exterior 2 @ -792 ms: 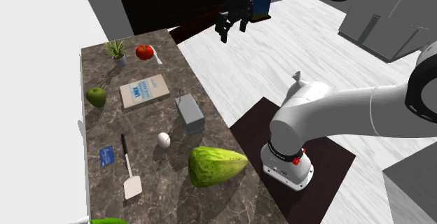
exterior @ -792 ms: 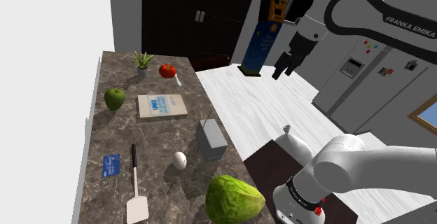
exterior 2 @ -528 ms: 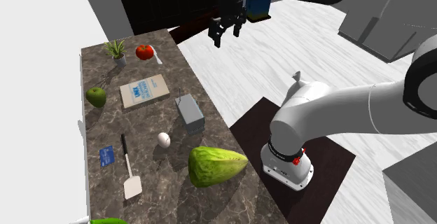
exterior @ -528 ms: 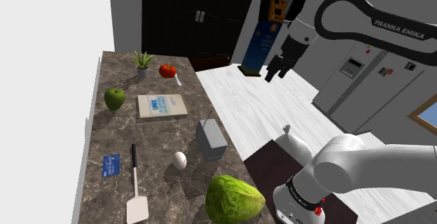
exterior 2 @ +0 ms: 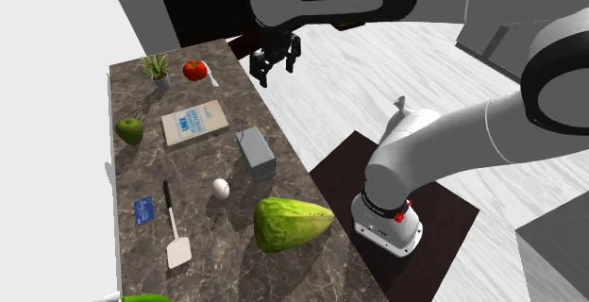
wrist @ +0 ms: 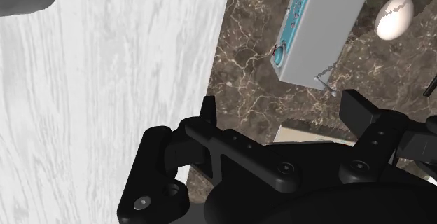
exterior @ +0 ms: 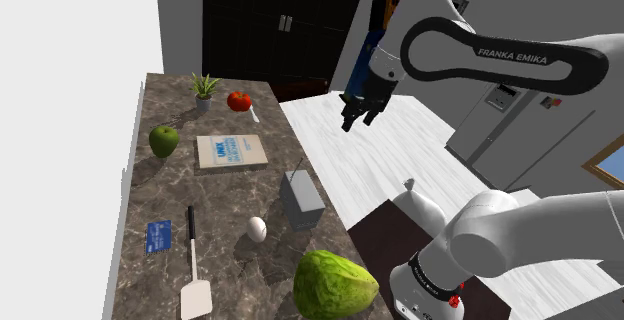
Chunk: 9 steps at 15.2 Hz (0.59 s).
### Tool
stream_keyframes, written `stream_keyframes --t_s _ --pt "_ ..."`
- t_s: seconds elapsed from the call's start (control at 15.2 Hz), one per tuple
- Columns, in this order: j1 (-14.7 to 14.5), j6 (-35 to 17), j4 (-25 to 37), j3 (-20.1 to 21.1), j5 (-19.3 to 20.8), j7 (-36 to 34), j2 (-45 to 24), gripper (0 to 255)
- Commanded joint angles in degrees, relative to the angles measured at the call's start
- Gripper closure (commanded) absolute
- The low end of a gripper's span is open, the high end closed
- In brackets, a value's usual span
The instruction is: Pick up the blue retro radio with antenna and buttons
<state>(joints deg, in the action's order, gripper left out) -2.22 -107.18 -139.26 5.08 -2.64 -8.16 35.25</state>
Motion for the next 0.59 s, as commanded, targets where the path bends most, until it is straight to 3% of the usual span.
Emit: stream_keyframes --t_s 0.0,0.53 --pt "-0.7 -3.5 -0.2 1.8 -0.9 -2.1 -3.3 0" --pt "-2.5 -14.2 2.7 7.8 -2.3 -9.5 -17.4 0"
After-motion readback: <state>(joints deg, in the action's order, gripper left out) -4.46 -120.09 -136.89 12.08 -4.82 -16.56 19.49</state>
